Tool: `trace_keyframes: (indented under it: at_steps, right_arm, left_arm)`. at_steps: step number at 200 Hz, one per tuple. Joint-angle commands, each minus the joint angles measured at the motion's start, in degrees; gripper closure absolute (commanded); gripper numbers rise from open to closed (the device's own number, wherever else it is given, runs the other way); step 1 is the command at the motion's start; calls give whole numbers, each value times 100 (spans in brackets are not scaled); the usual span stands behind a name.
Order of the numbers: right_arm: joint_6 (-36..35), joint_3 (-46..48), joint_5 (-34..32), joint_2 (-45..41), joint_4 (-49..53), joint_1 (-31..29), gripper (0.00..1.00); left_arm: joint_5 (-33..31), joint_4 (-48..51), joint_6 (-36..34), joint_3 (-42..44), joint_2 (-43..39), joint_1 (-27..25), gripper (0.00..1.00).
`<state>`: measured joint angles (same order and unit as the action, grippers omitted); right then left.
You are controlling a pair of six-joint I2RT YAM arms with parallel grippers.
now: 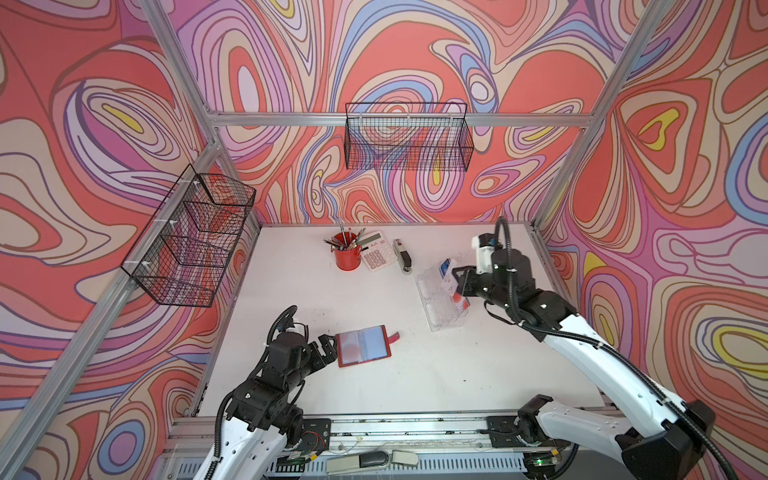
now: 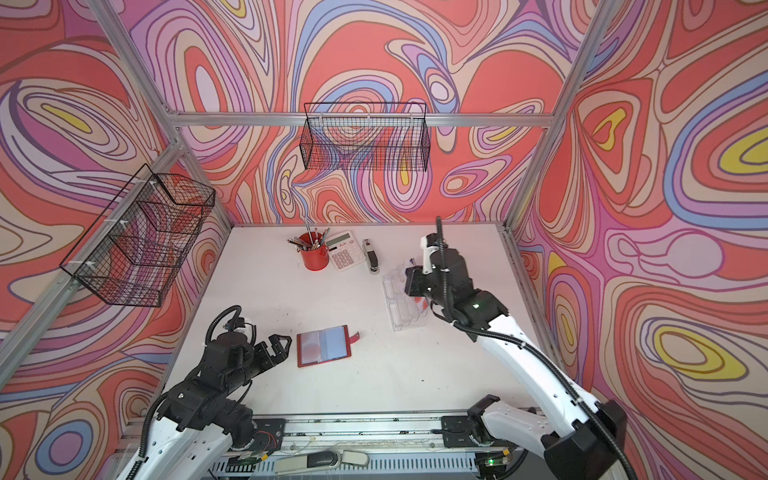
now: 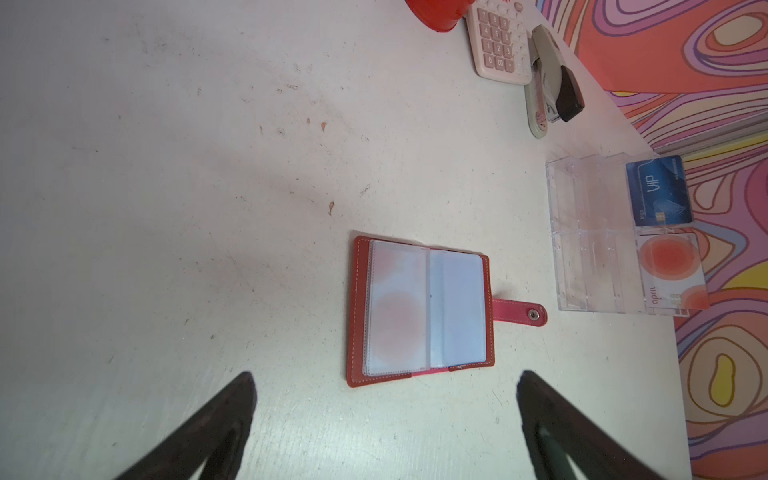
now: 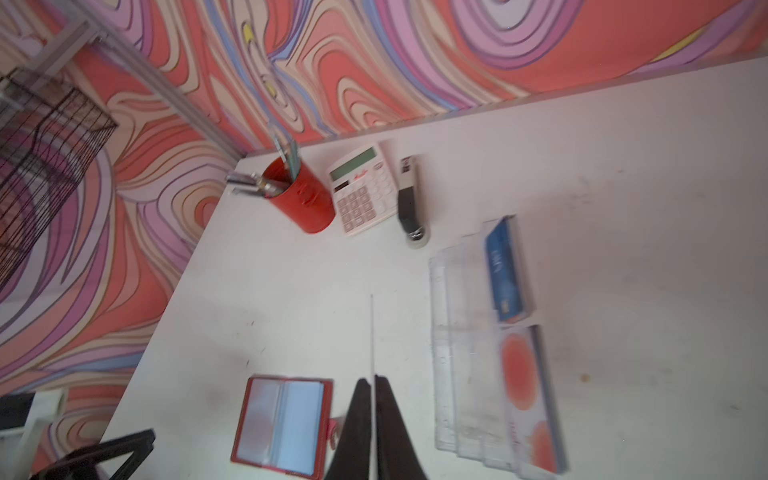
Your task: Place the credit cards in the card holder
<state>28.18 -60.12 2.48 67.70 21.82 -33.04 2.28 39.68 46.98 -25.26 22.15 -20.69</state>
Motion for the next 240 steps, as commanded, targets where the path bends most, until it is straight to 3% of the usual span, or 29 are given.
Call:
trace_keyframes:
  at_steps: [1,14,35,70,112,146,196,240]
  right_arm:
    - [481,27,480,802,-1139,-414,100]
    - [510,-217,562,1350,-1396,-615,100]
    - [448,-342,110,1887,-1718,-989,100]
    - [883,682,329,2195,-3156,-1134,100]
    - [1215,1247,358,2276,-3837,-1439,100]
    - [1151,1179,140,2534,-3995,-1911,100]
    - [1302,642,370,3594,-3917,-2338,100]
    - [1255,360,455,3928,-3808,-2381,100]
  left_arm:
    - [356,84,76,7,40,-11,0]
    - [479,60,50,-10,120,-8,0]
    - [609,-63,60,27,251,-8,0]
    - [714,-609,271,332,511,-7,0]
    - [673,-1255,299,643,724,-13,0]
    - [601,-1462,347,747,873,-10,0]
    - [555,-1710,347,821,1051,-8,0]
    - [555,-1841,351,908,1144,-10,0]
